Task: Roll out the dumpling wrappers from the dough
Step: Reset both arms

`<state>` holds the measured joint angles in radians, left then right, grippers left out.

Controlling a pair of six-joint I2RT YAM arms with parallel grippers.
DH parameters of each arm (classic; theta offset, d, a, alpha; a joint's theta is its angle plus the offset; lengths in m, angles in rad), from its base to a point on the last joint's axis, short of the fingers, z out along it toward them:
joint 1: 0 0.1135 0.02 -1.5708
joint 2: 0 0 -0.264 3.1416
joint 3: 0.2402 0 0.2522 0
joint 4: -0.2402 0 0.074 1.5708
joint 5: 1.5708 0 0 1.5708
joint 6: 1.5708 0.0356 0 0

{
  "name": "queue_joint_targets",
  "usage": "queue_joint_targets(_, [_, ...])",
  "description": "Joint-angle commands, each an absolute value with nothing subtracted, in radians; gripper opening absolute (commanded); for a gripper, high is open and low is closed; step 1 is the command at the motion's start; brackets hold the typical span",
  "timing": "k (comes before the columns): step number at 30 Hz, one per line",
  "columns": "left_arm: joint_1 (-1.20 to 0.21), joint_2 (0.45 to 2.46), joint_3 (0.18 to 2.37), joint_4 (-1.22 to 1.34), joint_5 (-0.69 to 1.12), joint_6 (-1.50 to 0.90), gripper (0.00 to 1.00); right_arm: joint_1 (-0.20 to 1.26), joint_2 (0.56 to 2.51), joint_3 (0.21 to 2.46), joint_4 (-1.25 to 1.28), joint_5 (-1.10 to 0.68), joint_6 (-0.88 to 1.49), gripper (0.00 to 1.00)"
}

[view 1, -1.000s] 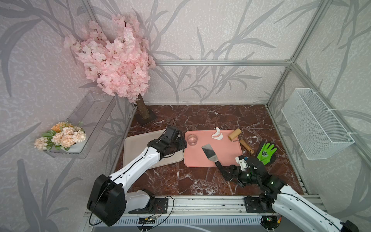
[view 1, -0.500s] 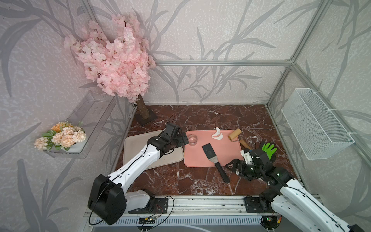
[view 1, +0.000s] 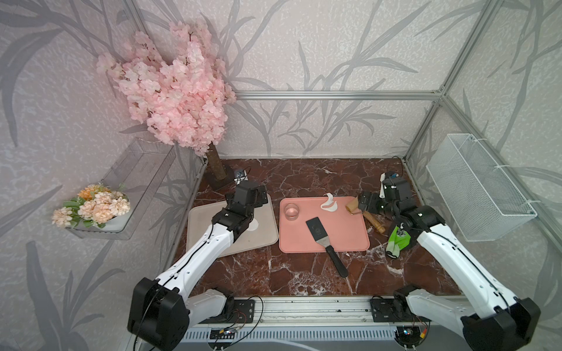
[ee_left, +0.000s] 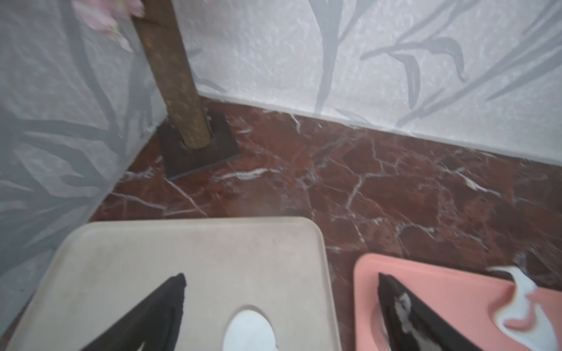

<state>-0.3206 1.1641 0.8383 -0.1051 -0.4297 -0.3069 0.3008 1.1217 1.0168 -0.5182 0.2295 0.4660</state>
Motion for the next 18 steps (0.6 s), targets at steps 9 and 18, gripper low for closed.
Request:
queue_joint_targets(9, [-0.145,1.2,0.576,0.324,-0.519,-0.15,1.0,0.141,1.101,0.806,-0.096,0.472,0.287,0.99])
queue_joint_targets(18, [-0.109,1.327,0.448,0.597,-0.535,-0.1,1.0,0.086,1.224,0.524,0.312,0.596,0.218,0.99])
